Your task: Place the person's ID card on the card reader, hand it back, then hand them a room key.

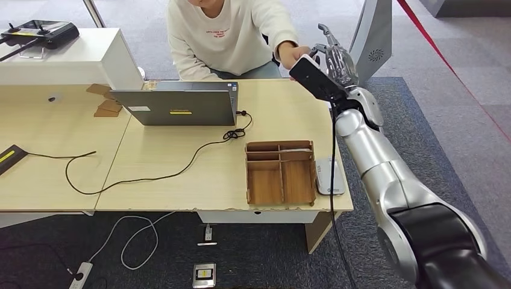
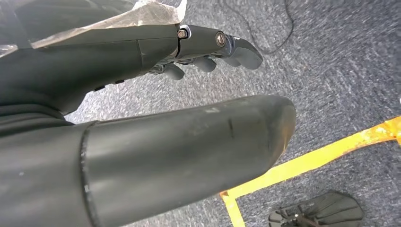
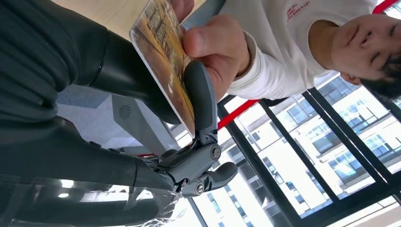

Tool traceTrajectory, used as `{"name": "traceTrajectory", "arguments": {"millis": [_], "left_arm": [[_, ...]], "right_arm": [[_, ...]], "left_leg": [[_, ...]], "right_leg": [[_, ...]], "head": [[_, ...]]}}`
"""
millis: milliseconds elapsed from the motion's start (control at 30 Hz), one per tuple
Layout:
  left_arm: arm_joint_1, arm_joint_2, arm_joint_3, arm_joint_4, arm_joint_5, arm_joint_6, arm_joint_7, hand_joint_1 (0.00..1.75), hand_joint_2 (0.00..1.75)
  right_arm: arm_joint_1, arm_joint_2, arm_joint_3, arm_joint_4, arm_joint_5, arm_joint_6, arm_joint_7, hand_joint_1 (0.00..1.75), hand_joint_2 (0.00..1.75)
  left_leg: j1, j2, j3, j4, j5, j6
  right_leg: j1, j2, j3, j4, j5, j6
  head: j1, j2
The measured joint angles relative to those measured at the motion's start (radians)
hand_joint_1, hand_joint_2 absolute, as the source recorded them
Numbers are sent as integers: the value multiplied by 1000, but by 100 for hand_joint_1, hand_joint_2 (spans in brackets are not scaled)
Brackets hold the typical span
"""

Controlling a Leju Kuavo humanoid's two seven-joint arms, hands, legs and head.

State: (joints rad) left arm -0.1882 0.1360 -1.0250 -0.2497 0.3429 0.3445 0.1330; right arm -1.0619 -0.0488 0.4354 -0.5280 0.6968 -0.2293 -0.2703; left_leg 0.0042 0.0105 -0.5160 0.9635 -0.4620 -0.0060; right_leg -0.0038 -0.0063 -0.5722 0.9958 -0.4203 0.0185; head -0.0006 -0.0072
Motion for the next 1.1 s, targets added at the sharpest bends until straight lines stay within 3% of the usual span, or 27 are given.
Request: {"name": "traceTrajectory", "arguments": {"millis": [100, 133, 233, 267, 767, 1100], "left_arm": [[-7, -2, -13, -2, -5, 2, 6, 0, 0], [-9, -2, -16, -2, -6, 2, 8, 0, 0], [-11, -3, -22, -2, -8, 4, 12, 0, 0], [-12, -3, -25, -2, -7, 6, 13, 0, 0], [-12, -18, -42, -2, -2, 51, 16, 0, 0], [8, -24, -42, -1, 34, 78, -1, 0, 0]], "right_arm": [[-1, 13, 7, 23, 3, -1, 8, 169, 175], [-1, 15, 10, 30, 4, -2, 10, 151, 175], [1, 20, 16, 49, 6, -7, 12, 26, 175], [2, 21, 17, 55, 6, -11, 13, 0, 175], [-5, 12, 20, 90, -5, -86, 2, 0, 175], [-43, -27, 1, 64, -120, -83, -57, 0, 175]], "left_leg": [[0, 0, 0, 0, 0, 0], [0, 0, 0, 0, 0, 0], [0, 0, 0, 0, 0, 0], [0, 0, 0, 0, 0, 0], [0, 0, 0, 0, 0, 0], [0, 0, 0, 0, 0, 0]], "right_leg": [[0, 0, 0, 0, 0, 0], [0, 0, 0, 0, 0, 0], [0, 0, 0, 0, 0, 0], [0, 0, 0, 0, 0, 0], [0, 0, 0, 0, 0, 0], [0, 0, 0, 0, 0, 0]], "head": [[0, 0], [0, 0], [0, 0], [0, 0], [0, 0], [0, 0]]}}
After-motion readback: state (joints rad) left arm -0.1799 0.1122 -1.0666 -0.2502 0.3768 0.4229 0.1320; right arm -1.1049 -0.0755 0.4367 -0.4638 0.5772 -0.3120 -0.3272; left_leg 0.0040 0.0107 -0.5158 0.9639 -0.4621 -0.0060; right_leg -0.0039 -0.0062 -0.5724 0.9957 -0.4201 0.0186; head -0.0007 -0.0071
